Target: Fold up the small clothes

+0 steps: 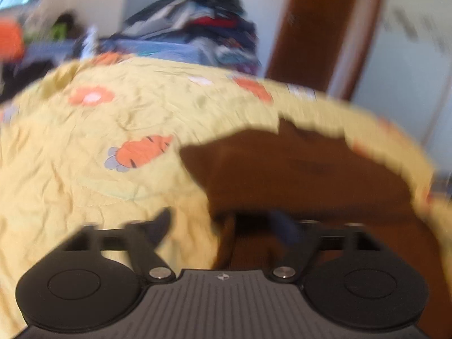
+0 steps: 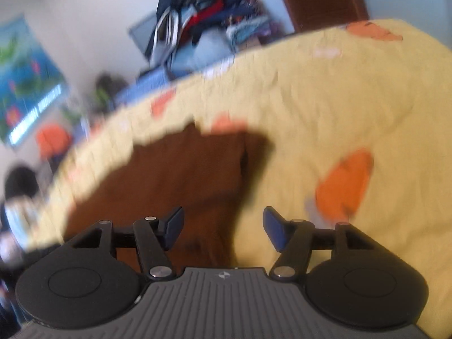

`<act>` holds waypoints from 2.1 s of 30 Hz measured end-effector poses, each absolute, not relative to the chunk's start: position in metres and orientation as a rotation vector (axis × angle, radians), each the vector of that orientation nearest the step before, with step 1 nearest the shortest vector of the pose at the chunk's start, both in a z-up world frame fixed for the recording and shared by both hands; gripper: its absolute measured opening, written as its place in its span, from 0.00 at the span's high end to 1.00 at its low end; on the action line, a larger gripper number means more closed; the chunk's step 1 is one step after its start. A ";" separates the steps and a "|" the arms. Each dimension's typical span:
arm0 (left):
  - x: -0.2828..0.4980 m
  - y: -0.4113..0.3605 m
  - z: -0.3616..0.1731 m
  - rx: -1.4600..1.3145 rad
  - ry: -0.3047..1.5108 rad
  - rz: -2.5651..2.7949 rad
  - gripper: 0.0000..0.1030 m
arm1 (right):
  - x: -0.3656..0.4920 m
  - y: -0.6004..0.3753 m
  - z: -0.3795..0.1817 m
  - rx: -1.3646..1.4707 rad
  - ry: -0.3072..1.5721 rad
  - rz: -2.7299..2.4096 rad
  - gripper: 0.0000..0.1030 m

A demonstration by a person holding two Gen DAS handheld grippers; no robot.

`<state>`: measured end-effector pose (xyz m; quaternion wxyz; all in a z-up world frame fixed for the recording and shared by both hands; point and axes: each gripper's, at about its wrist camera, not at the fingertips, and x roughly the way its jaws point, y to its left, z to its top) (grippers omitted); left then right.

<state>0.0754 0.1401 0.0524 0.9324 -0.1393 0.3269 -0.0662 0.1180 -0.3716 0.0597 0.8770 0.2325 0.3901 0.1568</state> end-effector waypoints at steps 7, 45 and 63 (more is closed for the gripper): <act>0.177 0.156 0.025 -0.584 0.863 -0.070 0.63 | 0.215 -0.370 0.033 0.619 0.871 0.229 0.51; 0.040 0.115 0.024 -0.149 0.778 -0.062 0.92 | 0.063 -0.360 0.025 0.391 0.877 0.321 0.82; -0.031 0.138 0.023 -0.296 0.868 -0.116 0.97 | -0.009 -0.382 0.015 0.666 0.957 0.414 0.88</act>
